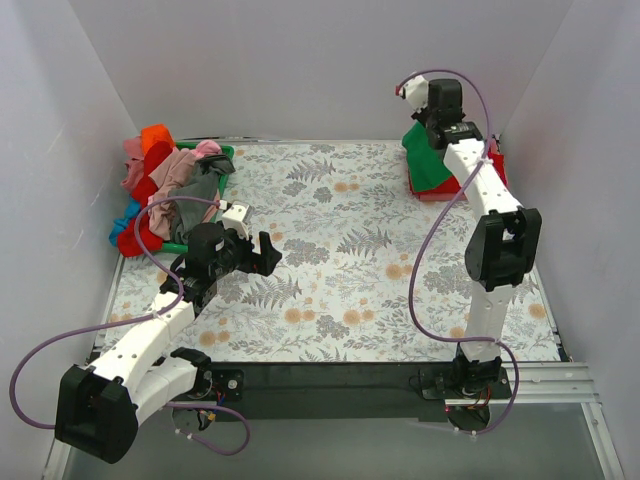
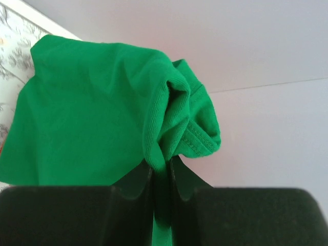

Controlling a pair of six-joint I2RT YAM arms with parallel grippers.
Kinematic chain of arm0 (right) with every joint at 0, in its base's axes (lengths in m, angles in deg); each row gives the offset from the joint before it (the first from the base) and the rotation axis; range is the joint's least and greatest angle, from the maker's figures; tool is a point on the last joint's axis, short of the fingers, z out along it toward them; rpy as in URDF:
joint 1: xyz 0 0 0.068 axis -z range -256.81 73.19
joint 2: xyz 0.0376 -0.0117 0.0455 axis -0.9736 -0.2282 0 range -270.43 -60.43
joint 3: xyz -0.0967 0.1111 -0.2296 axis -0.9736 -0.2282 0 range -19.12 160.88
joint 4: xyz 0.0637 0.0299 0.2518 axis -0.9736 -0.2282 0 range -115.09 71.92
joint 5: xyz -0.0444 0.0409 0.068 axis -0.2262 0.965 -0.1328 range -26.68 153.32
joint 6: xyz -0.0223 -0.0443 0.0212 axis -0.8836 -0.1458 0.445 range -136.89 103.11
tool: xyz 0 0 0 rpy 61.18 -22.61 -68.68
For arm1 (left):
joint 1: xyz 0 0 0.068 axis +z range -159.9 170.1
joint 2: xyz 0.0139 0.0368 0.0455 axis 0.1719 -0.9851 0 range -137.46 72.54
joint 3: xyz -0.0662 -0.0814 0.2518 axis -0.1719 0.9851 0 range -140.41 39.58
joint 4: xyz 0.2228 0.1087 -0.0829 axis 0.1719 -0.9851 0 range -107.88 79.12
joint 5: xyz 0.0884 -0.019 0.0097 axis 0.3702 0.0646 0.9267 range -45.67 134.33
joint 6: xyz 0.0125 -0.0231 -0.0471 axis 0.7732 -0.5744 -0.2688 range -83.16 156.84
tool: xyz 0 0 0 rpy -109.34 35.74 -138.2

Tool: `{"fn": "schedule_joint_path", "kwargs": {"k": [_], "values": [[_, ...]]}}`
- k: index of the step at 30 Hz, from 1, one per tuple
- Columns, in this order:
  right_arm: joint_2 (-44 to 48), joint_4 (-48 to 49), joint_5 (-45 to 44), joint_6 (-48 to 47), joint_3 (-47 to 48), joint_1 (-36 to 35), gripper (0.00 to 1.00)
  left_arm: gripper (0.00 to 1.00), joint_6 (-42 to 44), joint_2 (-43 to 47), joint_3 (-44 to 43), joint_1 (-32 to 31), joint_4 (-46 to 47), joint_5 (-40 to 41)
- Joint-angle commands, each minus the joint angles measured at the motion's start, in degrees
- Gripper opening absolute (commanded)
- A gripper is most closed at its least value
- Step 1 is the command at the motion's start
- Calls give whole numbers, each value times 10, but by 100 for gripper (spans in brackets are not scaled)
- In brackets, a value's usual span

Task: Fold and stack the t-shirts
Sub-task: Neatly place the folded tshirt to the corner

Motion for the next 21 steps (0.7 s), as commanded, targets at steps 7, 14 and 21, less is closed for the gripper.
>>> {"fn": "schedule_joint_path", "kwargs": {"k": [7,14,21], "values": [[23,146,-104,-85,-52,-19,1,84,9,1,5,0,5,-8],[32,265,-150,-146,-120,-31,1,85,9,1,4,0,5,-8],[40,340,-156,-192,-180,-34,1,85,9,1,5,0,5,-9]]}}
